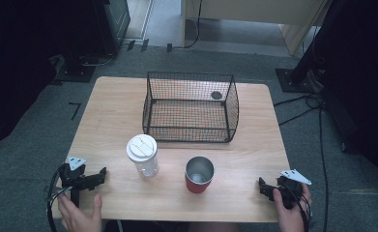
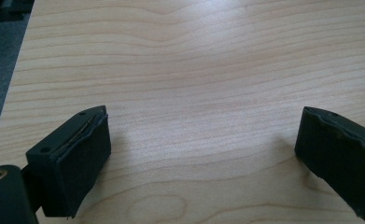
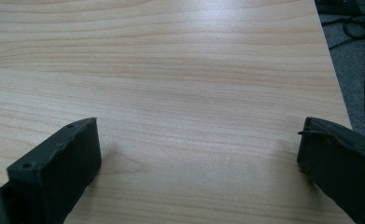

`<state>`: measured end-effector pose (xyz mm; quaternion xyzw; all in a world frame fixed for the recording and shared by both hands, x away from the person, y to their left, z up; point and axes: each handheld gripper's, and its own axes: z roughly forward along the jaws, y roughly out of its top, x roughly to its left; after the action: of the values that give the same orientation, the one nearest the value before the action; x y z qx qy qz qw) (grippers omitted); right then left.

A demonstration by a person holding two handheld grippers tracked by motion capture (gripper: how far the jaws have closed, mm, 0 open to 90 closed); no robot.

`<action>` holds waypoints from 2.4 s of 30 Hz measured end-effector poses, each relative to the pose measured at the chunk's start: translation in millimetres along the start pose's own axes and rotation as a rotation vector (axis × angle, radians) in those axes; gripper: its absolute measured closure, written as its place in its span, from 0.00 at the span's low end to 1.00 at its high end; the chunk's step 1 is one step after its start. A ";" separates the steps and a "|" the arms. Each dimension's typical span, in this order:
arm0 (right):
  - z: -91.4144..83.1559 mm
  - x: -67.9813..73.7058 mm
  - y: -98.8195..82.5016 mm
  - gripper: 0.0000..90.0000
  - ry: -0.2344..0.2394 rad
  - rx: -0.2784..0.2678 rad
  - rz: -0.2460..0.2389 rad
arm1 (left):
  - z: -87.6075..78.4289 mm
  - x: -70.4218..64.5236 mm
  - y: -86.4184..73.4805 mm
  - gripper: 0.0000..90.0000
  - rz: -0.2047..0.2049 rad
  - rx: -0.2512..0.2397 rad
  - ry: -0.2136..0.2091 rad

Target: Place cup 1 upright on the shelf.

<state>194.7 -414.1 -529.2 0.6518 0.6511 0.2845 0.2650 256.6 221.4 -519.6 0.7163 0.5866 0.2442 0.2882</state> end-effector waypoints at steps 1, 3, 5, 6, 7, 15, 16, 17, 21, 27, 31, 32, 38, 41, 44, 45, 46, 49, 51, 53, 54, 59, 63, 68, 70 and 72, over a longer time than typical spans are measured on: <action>0.0 0.0 0.0 0.00 0.000 0.000 0.000 | 0.0 0.0 0.0 0.05 0.000 0.000 0.000; 0.0 0.0 0.0 0.00 -0.001 0.000 0.000 | 0.0 0.0 0.0 0.05 0.000 0.000 0.000; -0.3 0.2 -0.2 0.00 0.002 0.000 -0.001 | 0.0 -0.1 0.0 0.05 0.000 0.000 0.000; -1.0 0.9 -0.9 0.00 0.001 0.001 0.003 | 0.0 0.0 0.0 0.05 0.000 0.000 0.000; -1.5 1.2 -1.6 0.00 0.001 -0.001 0.002 | 0.0 0.0 0.0 0.05 0.000 0.000 0.000; -7.5 8.2 -0.1 0.00 0.037 -0.022 -0.012 | 0.8 -1.5 0.5 0.05 -0.013 -0.003 0.012; -8.9 10.0 0.7 0.00 0.041 -0.031 -0.021 | 1.7 -3.6 1.4 0.04 -0.026 0.001 0.024; -10.0 11.8 1.1 0.00 0.041 -0.035 -0.021 | 3.1 -5.9 2.6 0.03 -0.038 0.005 0.035; -13.3 19.7 1.9 0.00 0.063 -0.038 -0.029 | 6.0 -10.8 5.4 0.00 -0.060 0.010 0.056; -16.7 31.9 3.9 0.00 0.092 -0.044 -0.053 | 6.0 -10.8 5.4 0.00 -0.060 0.010 0.056; -22.1 45.1 5.8 0.00 0.135 -0.062 -0.064 | 6.0 -10.8 5.4 0.00 -0.059 0.010 0.057; -22.1 45.1 5.8 0.00 0.135 -0.062 -0.064 | 6.0 -10.8 5.4 0.00 -0.059 0.010 0.057; -28.4 65.4 7.8 0.00 0.190 -0.082 -0.065 | 6.0 -10.8 5.4 0.00 -0.060 0.010 0.056; -29.9 74.7 8.3 0.00 0.212 -0.087 -0.079 | 6.0 -10.8 5.4 0.00 -0.060 0.010 0.057; -30.2 80.6 8.4 0.00 0.223 -0.090 -0.087 | 6.0 -10.8 5.4 0.00 -0.060 0.010 0.057; -30.1 83.2 8.3 0.00 0.225 -0.091 -0.091 | 6.0 -10.8 5.4 0.00 -0.059 0.010 0.056; -30.0 85.5 8.3 0.00 0.231 -0.092 -0.095 | 6.0 -10.8 5.4 0.00 -0.059 0.010 0.057; -29.6 92.2 7.6 0.00 0.237 -0.091 -0.101 | 6.0 -10.8 5.4 0.00 -0.060 0.010 0.057; -30.3 97.4 7.4 0.00 0.259 -0.093 -0.101 | 6.0 -10.8 5.4 0.00 -0.060 0.010 0.057; -30.9 99.1 7.5 0.00 0.267 -0.096 -0.103 | 6.0 -10.8 5.4 0.00 -0.060 0.010 0.057; -31.4 100.7 7.5 0.00 0.271 -0.102 -0.107 | 6.0 -10.8 5.4 0.00 -0.060 0.010 0.057; -35.1 112.4 6.9 0.00 0.303 -0.121 -0.132 | 6.0 -10.8 5.4 0.00 -0.060 0.009 0.057; -36.7 118.1 6.7 0.00 0.321 -0.121 -0.141 | 6.0 -10.8 5.4 0.00 -0.060 0.009 0.057; -37.5 127.6 6.2 0.00 0.359 -0.124 -0.158 | 6.0 -10.8 5.4 0.00 -0.060 0.010 0.057; -37.8 129.9 5.8 0.00 0.367 -0.124 -0.160 | 6.0 -10.8 5.4 0.00 -0.060 0.010 0.057; -39.2 136.2 5.3 0.00 0.367 -0.134 -0.173 | 6.0 -10.8 5.4 0.00 -0.060 0.010 0.057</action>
<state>168.9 -279.0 -494.5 0.5118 0.7216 0.4172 0.2079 262.5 209.2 -520.3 0.6926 0.6169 0.2528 0.2753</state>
